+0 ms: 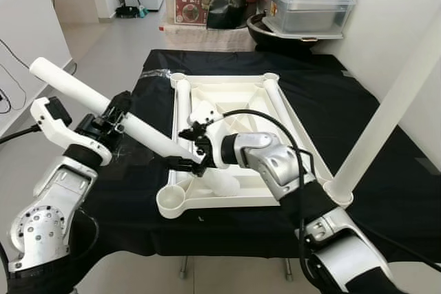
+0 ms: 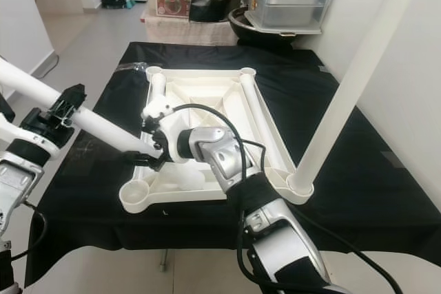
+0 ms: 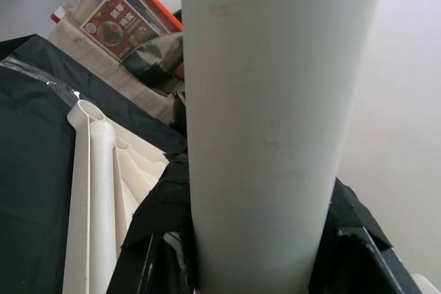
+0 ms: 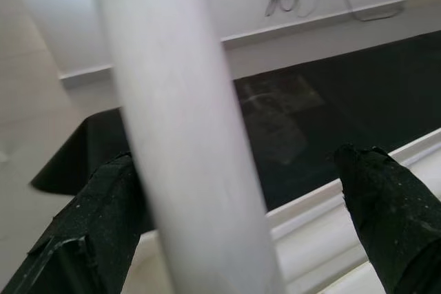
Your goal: Building children table
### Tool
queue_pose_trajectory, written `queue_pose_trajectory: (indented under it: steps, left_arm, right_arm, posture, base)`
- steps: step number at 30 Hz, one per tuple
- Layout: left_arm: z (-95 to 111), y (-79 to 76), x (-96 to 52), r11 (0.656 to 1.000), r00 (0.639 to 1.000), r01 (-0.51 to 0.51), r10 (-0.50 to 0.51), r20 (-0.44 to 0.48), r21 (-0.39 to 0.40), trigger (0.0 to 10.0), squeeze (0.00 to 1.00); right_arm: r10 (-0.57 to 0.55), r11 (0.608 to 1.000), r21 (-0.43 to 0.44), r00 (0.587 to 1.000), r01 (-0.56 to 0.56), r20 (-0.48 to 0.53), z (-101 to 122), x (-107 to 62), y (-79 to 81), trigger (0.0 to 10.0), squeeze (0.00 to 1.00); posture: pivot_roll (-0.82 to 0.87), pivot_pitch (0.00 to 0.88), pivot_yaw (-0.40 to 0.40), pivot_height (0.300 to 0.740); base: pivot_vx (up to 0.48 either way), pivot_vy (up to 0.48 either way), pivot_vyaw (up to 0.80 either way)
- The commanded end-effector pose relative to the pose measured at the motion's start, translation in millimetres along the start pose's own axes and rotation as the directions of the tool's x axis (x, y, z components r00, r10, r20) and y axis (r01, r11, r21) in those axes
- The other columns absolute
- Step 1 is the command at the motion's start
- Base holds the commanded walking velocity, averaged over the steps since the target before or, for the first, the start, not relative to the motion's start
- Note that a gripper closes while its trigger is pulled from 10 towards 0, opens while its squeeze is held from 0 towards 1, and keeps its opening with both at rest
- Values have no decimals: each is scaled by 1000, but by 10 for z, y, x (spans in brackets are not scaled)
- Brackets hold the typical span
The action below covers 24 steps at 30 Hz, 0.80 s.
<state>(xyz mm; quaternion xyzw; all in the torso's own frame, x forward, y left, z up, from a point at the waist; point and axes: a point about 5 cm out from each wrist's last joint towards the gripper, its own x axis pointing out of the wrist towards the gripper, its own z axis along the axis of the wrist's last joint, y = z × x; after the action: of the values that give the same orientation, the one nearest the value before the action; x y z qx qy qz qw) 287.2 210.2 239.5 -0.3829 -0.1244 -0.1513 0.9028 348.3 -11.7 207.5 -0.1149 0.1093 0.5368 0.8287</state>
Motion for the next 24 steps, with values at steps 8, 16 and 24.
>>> queue_pose_trajectory:
  steps: [8,16,24]
  left_arm:
    - [-125,-13,40,1000,998,13,-14,-57,-6,10000,0]
    - [-166,-58,38,1000,997,29,-28,-77,3,10000,0]
    - [-193,-73,31,998,996,25,-20,-86,56,10000,1000]
  right_arm:
    - [91,988,-111,989,-104,-114,-53,280,264,7569,0]
    - [118,980,-137,976,-144,-185,-212,411,416,0,0]
    - [52,989,-129,987,-71,-149,-105,387,275,0,0]
  posture:
    - [90,0,-21,740]
    - [97,0,-27,740]
    - [95,0,-27,740]
  base:
    - [0,0,0]
    - [0,0,0]
    - [0,0,0]
